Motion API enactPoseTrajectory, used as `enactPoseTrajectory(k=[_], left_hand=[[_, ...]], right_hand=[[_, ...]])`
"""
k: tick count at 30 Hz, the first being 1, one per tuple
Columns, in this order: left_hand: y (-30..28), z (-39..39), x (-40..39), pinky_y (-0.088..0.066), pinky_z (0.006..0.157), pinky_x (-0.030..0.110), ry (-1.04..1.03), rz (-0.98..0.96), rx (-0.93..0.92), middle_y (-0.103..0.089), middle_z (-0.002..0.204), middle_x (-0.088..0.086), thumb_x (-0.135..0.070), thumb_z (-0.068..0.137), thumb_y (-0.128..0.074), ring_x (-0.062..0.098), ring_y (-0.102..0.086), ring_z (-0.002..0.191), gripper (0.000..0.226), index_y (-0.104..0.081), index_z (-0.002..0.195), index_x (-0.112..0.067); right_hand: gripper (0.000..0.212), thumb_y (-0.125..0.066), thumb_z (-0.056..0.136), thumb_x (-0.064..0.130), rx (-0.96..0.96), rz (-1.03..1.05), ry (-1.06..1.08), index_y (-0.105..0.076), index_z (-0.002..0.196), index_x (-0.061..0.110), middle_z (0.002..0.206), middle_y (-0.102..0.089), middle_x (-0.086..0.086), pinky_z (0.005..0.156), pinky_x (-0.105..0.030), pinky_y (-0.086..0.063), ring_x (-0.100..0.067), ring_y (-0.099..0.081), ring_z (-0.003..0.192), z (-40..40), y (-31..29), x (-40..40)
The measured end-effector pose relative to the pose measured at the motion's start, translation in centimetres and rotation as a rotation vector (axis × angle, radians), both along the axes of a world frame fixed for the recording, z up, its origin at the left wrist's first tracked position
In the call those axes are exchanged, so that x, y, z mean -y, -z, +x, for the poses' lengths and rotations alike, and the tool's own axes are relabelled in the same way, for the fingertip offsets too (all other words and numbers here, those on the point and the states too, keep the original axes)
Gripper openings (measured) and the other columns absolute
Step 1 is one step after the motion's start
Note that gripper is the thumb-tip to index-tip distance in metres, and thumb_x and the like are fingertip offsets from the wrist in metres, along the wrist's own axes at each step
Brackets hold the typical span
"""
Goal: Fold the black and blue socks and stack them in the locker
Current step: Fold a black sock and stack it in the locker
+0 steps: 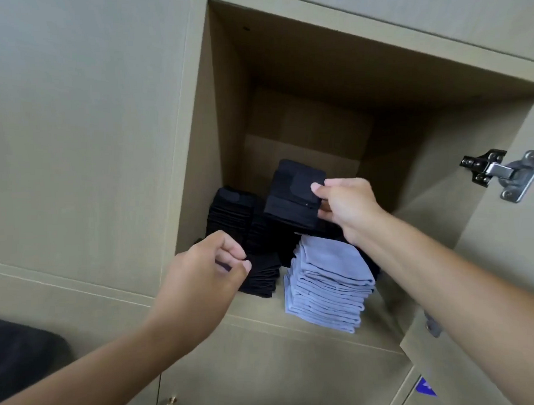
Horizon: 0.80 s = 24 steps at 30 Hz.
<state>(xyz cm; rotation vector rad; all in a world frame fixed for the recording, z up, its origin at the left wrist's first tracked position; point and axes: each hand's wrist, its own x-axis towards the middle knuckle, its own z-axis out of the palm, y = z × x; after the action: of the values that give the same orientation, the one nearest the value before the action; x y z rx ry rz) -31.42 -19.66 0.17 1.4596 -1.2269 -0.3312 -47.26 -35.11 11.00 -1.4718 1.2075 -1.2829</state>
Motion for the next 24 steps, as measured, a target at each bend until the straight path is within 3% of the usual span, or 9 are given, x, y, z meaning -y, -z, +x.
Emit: enactPoseTrajectory(k=[3, 5, 9, 12, 15, 17, 21, 24], left_hand=[[0.2, 0.0, 0.1, -0.056, 0.073, 0.031, -0.003, 0.027, 0.063, -0.070, 0.081, -0.016, -0.027, 0.092, -0.070, 0.003, -0.065, 0.075, 0.010, -0.063, 0.086, -0.031], [0.3, 0.0, 0.1, -0.056, 0.072, 0.032, 0.007, 0.047, 0.082, -0.068, 0.085, -0.021, -0.028, 0.093, -0.068, 0.004, -0.064, 0.075, 0.010, -0.062, 0.086, -0.031], [1.0, -0.1, 0.4, -0.052, 0.057, 0.026, 0.023, 0.102, 0.119, -0.065, 0.090, -0.029, -0.030, 0.094, -0.064, 0.002, -0.061, 0.074, 0.008, -0.060, 0.087, -0.030], [1.7, -0.2, 0.7, -0.054, 0.066, 0.028, 0.034, 0.134, 0.171, -0.062, 0.093, -0.035, -0.029, 0.095, -0.064, -0.004, -0.062, 0.078, 0.010, -0.058, 0.087, -0.031], [2.0, -0.1, 1.0, -0.056, 0.071, 0.034, 0.039, 0.150, 0.191, -0.063, 0.093, -0.034, -0.031, 0.095, -0.063, -0.002, -0.063, 0.079, 0.010, -0.057, 0.087, -0.032], [2.3, 0.0, 1.2, -0.056, 0.071, 0.034, 0.029, 0.154, 0.204, -0.063, 0.092, -0.032, -0.034, 0.094, -0.063, -0.001, -0.063, 0.079, 0.009, -0.057, 0.087, -0.034], [2.7, -0.2, 1.5, -0.055, 0.069, 0.031, 0.026, 0.174, 0.222, -0.062, 0.095, -0.034, -0.041, 0.091, -0.063, 0.000, -0.062, 0.077, 0.008, -0.055, 0.091, -0.038], [2.8, -0.5, 1.5, -0.052, 0.068, 0.028, 0.030, 0.182, 0.250, -0.059, 0.098, -0.037, -0.042, 0.091, -0.062, 0.001, -0.060, 0.080, 0.009, -0.055, 0.090, -0.038]], right_hand=[[0.018, -0.075, 0.089, 0.004, -0.078, 0.020, 0.080, -0.064, 0.103, 0.009, 0.122, -0.063, -0.013, 0.078, -0.036, -0.062, -0.028, -0.067, 0.100, -0.6, -1.6, 3.6], [0.016, -0.073, 0.089, 0.000, -0.089, 0.070, 0.086, -0.059, 0.094, 0.008, 0.119, -0.064, -0.015, 0.073, -0.035, -0.060, -0.029, -0.067, 0.104, -1.2, -2.3, 5.8], [0.013, -0.060, 0.096, -0.006, -0.138, 0.260, 0.013, -0.056, 0.103, 0.005, 0.103, -0.066, -0.009, 0.063, -0.030, -0.055, -0.018, -0.066, 0.083, -2.2, -2.9, 9.0], [0.015, -0.051, 0.100, -0.005, -0.222, 0.364, 0.003, -0.055, 0.090, 0.006, 0.094, -0.061, -0.006, 0.066, -0.027, -0.053, -0.016, -0.060, 0.078, -2.7, -2.6, 10.8], [0.013, -0.052, 0.099, -0.006, -0.275, 0.352, 0.031, -0.058, 0.102, 0.005, 0.111, -0.063, -0.008, 0.065, -0.029, -0.052, -0.018, -0.062, 0.089, -2.9, -2.0, 12.3], [0.026, -0.056, 0.097, -0.008, -0.295, 0.303, 0.070, -0.057, 0.121, 0.002, 0.119, -0.064, -0.011, 0.069, -0.032, -0.053, -0.021, -0.063, 0.098, -3.0, -1.4, 13.1], [0.030, -0.060, 0.095, -0.009, -0.332, 0.280, 0.070, -0.055, 0.122, 0.001, 0.093, -0.064, -0.010, 0.059, -0.030, -0.053, -0.019, -0.064, 0.078, -2.8, -0.7, 13.8], [0.025, -0.063, 0.094, -0.008, -0.379, 0.283, 0.051, -0.054, 0.116, 0.001, 0.092, -0.064, -0.010, 0.050, -0.028, -0.055, -0.017, -0.062, 0.074, -2.3, -0.3, 14.1]])
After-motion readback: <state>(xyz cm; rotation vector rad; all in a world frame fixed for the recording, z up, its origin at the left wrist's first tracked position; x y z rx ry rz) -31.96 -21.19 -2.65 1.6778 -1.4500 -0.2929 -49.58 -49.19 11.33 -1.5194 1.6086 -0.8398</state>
